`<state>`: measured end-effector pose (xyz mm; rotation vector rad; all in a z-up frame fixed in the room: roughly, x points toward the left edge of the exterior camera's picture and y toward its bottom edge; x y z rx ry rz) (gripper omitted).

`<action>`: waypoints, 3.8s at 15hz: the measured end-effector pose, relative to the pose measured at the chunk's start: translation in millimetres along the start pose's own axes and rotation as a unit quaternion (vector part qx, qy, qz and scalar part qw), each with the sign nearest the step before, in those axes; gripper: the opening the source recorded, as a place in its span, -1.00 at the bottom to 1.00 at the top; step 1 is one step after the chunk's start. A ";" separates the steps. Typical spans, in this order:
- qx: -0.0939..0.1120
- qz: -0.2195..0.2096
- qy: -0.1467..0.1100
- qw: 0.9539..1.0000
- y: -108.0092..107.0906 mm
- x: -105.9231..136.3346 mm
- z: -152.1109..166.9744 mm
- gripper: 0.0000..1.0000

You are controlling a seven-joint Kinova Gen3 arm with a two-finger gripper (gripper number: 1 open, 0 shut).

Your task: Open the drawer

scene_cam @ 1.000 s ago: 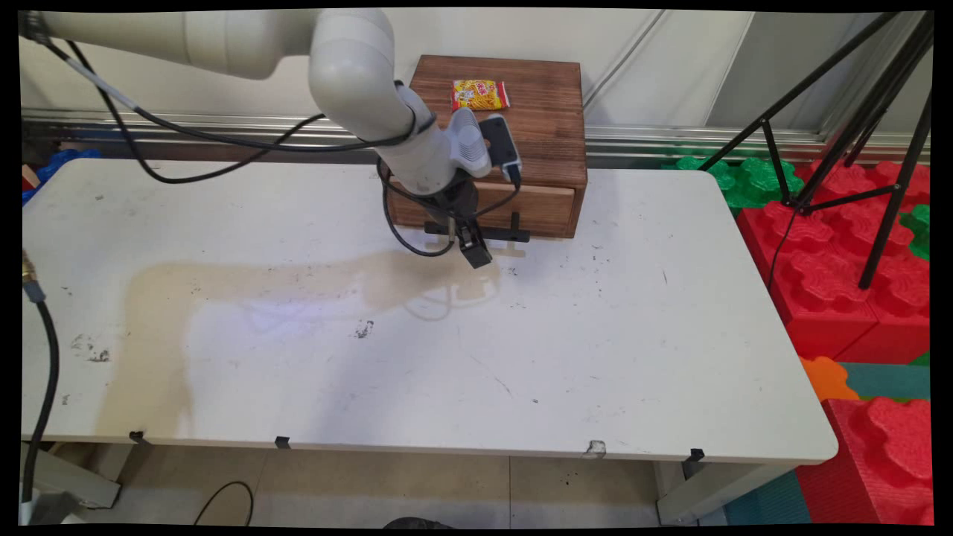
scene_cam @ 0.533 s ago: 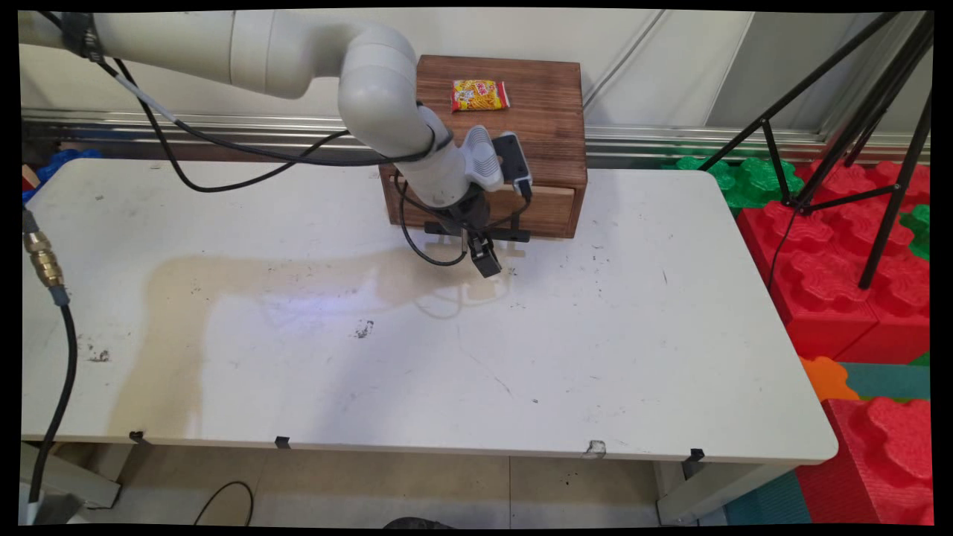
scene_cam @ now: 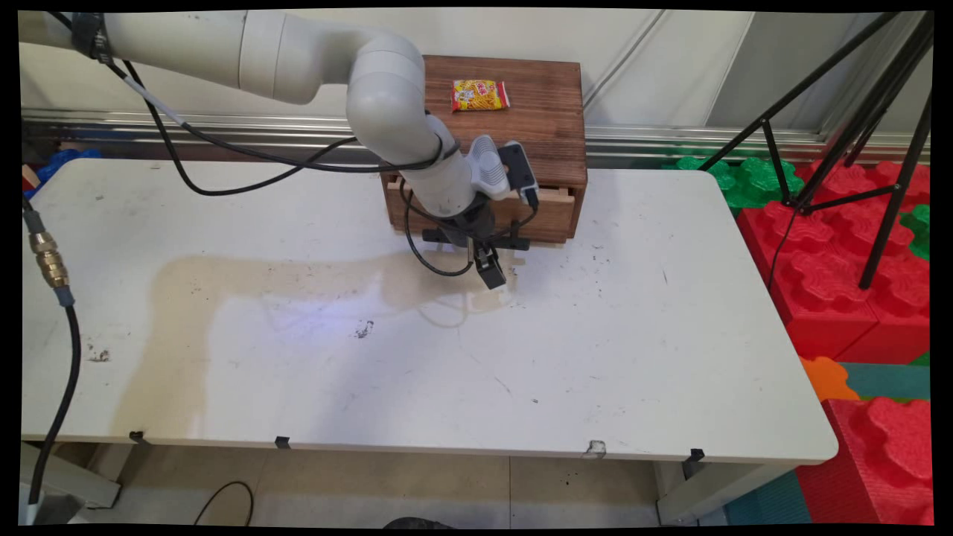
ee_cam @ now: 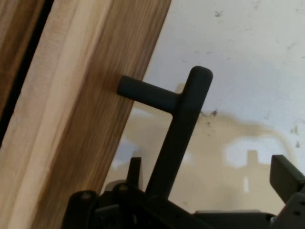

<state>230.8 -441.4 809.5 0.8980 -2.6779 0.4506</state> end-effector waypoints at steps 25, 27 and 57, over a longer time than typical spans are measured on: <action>-0.080 -0.032 -0.053 0.995 90.8 -20.6 -47.5 1.00; -0.088 -0.033 -0.057 0.994 100.9 -22.6 -52.8 1.00; -0.136 -0.018 -0.082 0.987 185.3 -48.3 -98.1 1.00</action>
